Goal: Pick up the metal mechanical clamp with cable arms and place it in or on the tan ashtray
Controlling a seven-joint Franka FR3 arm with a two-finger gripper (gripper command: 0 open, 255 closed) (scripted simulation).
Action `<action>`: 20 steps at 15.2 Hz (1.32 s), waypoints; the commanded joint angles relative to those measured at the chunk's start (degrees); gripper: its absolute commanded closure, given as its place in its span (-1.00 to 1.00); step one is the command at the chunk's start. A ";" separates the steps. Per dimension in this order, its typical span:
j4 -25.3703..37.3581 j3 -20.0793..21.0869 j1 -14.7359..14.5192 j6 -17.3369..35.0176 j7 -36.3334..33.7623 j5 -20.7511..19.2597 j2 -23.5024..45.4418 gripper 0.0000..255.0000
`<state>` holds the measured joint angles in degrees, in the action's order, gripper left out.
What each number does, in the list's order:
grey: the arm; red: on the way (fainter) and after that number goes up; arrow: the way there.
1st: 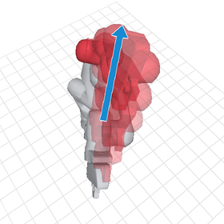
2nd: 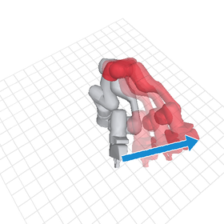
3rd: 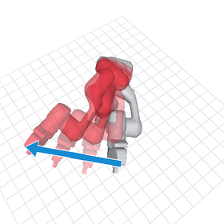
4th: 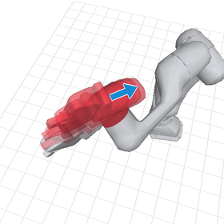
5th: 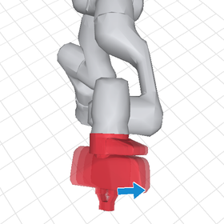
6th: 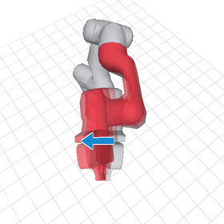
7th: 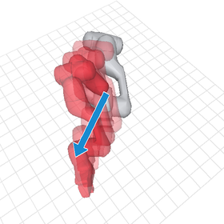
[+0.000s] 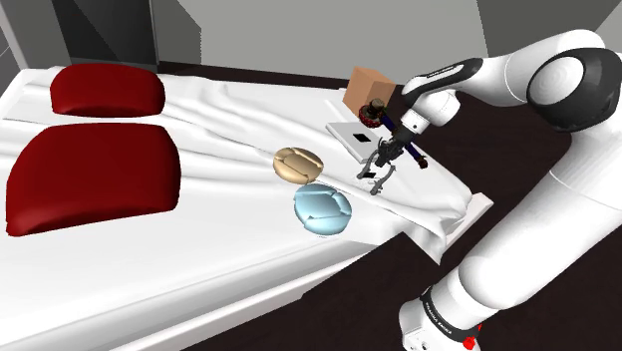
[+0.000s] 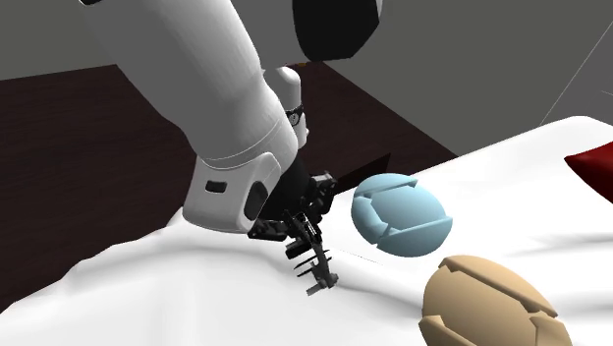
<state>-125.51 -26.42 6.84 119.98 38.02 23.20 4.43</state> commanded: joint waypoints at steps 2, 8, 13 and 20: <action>0.87 -0.15 -0.04 -1.93 -1.30 -1.24 -1.49 1.00; 2.93 -0.24 -0.08 -5.73 -3.61 -3.22 -3.99 1.00; 5.00 -0.23 -0.08 -9.01 -5.34 -4.54 -5.73 1.00; 8.92 1.68 -1.94 -10.79 -9.49 -3.78 -4.68 1.00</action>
<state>-117.62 -25.44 5.58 109.29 29.85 18.99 -0.80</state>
